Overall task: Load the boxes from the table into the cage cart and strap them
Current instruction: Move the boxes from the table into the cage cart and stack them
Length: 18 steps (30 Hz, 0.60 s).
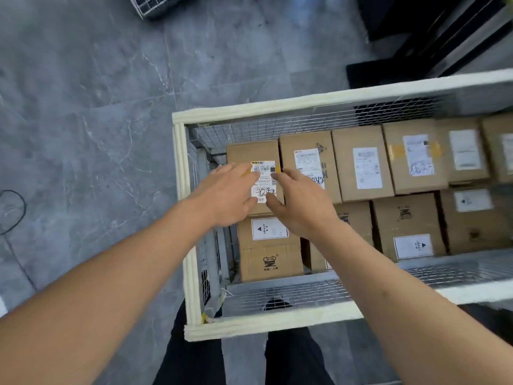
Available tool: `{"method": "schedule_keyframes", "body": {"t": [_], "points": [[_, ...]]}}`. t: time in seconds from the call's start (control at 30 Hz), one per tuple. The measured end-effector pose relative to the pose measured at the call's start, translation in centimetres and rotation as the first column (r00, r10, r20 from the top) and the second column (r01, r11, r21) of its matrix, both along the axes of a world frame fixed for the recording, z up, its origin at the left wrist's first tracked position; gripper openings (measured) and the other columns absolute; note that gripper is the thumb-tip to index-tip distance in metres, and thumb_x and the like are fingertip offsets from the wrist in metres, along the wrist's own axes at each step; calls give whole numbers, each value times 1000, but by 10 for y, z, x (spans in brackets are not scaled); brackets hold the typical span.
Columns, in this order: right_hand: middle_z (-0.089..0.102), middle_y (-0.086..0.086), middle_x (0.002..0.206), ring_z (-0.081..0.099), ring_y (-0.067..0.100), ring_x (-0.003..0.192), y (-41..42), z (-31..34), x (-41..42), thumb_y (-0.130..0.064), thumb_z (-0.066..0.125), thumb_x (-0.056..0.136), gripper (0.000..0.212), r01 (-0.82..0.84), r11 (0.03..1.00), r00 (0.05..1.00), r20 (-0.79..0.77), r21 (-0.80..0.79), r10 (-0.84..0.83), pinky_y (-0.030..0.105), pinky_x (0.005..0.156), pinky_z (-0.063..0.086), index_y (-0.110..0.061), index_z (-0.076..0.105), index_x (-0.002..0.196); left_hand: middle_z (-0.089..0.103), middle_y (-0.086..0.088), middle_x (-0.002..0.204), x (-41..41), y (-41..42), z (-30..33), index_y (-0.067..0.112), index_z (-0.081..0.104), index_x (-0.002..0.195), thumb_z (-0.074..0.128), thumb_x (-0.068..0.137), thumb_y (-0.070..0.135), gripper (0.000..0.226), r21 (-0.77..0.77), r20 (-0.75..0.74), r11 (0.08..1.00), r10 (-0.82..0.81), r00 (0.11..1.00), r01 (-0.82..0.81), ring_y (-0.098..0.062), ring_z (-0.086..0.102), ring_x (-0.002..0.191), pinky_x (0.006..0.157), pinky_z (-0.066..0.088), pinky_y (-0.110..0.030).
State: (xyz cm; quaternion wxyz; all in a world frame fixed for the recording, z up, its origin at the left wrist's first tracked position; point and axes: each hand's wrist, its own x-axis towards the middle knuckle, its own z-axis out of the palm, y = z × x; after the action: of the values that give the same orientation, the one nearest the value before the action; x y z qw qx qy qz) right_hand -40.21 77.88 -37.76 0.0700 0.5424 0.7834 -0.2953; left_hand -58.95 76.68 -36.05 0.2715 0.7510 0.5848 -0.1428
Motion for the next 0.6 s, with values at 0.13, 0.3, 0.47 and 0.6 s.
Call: {"method": "schedule_keyframes", "body": {"t": [0.13, 0.3, 0.47, 0.6], "points": [[44, 9, 157, 46, 30, 139, -18, 74, 12, -46, 47, 105, 55, 0, 999, 1000, -17, 37, 1, 43, 108, 43, -20, 47, 153, 33, -5, 163, 10, -19, 69, 22, 39, 155, 50, 103, 46, 58, 98, -3, 995, -31, 1000, 31, -29, 32, 148, 121, 29, -44], [47, 9, 154, 49, 30, 135, -47, 162, 22, -50, 47, 104, 55, 46, 995, 999, 23, 94, -48, 44, 103, 47, -21, 47, 152, 32, -6, 164, 10, -36, 143, 25, 35, 157, 49, 103, 50, 61, 184, -4, 980, -77, 997, 77, -33, 30, 152, 125, 24, -47], [39, 8, 161, 42, 28, 142, -85, 240, 18, -52, 45, 105, 58, 161, 973, 984, 54, 168, -172, 43, 109, 39, -23, 42, 155, 28, -5, 167, 8, -49, 217, 26, 31, 160, 44, 105, 53, 63, 268, -29, 949, -161, 986, 163, -29, 29, 151, 123, 26, -44], [35, 8, 164, 37, 27, 147, -126, 288, 12, -53, 44, 105, 60, 270, 932, 952, 74, 240, -295, 41, 115, 35, -22, 39, 157, 28, -3, 166, 6, -63, 270, 25, 29, 161, 42, 106, 52, 64, 351, -32, 891, -295, 955, 287, -27, 31, 150, 122, 26, -40]]}}
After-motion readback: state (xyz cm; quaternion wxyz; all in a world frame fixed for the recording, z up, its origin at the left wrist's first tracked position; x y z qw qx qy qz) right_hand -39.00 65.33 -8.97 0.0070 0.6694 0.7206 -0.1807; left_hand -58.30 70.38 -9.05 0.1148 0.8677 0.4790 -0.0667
